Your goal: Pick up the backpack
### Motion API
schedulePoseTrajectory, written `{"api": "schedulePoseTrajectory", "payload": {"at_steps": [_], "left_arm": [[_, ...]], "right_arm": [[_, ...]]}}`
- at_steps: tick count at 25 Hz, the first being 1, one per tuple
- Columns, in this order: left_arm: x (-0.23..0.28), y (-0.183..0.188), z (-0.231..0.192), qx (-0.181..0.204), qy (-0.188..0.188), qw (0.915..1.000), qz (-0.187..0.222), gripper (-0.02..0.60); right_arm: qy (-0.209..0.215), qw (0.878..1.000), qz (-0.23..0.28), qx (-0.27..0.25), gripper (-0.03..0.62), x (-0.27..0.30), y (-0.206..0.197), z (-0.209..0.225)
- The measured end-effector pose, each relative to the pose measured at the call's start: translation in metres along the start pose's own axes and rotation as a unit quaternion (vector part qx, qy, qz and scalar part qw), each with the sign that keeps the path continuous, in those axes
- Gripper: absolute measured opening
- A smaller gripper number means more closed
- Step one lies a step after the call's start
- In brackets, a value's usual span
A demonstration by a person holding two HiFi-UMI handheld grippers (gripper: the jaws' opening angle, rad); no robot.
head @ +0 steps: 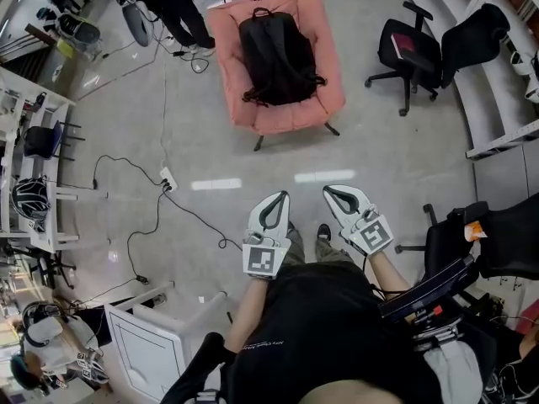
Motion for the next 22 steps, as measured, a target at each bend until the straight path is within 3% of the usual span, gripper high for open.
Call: {"api": "schedulePoseTrajectory", "payload": {"at_steps": [10, 14, 17, 22], "left_arm": [[0.077, 0.018, -0.093, -0.028, -0.044, 0.9985, 0.014, 0.002], [0.103, 0.042, -0.140, -0.013, -0.082, 0.9951, 0.053, 0.002], [0.113, 0.047, -0.171, -0.019, -0.107, 0.9932, 0.043, 0.002], [0.136, 0.042, -0.198, -0.035, -0.099, 0.9937, 0.040, 0.002]], "right_arm": [[-0.007, 0.999, -0.020, -0.024, 0.014, 0.099, 0.011, 0.040], [-0.012, 0.999, -0.018, -0.037, 0.014, 0.146, 0.029, 0.052], [-0.015, 0.999, -0.020, -0.047, 0.014, 0.175, 0.041, 0.051], [-0.018, 0.999, -0.037, -0.029, 0.014, 0.200, 0.033, 0.060]]}}
Point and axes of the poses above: the fingertips, and each gripper's own axes: x forward along the fingers, z to its right, y out of its top, the point moved 7 cm from there along -x, backward along the fingers, and after that the axes turned 11 degrees about -x, right-handed, at the moved point
